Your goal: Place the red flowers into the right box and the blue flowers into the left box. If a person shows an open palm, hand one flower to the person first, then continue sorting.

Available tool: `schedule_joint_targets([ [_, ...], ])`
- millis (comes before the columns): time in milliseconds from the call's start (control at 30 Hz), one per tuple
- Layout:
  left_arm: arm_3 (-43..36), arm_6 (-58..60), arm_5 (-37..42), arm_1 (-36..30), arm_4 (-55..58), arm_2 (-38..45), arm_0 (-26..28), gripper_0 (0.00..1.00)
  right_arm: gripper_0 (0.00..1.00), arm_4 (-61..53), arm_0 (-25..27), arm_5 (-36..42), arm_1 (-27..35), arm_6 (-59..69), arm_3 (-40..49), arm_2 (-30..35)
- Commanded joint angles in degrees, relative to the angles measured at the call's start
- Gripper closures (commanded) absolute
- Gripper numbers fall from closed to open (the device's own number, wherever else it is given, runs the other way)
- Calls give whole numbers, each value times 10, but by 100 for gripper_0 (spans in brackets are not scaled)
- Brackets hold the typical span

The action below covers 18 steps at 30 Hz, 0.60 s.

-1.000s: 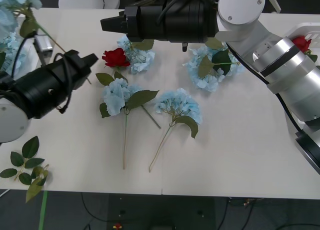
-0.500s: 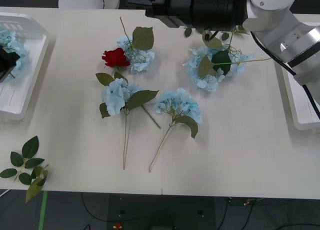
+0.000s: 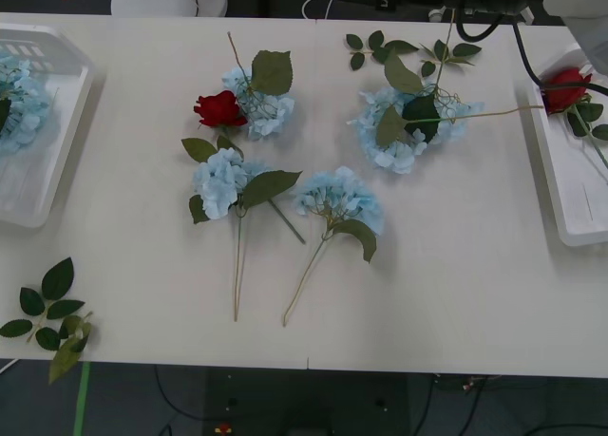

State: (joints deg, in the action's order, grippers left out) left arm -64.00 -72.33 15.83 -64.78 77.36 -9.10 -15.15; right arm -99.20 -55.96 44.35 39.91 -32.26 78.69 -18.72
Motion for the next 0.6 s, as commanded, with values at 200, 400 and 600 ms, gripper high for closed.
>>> schedule_joint_targets([
  [200, 33, -109, -5, -36, -12, 7, -21, 45, 13, -22, -8, -3, 53, 207, -62, 68],
  [400, 32, -111, -12, -36, -9, 7, -21, 7, 12, -12, -8, 9, 83, 336, -75, 62],
  [600, 4, -107, -12, -45, 5, 10, -8, 0, 12, 38, -8, 62, 97, 433, -98, 58],
])
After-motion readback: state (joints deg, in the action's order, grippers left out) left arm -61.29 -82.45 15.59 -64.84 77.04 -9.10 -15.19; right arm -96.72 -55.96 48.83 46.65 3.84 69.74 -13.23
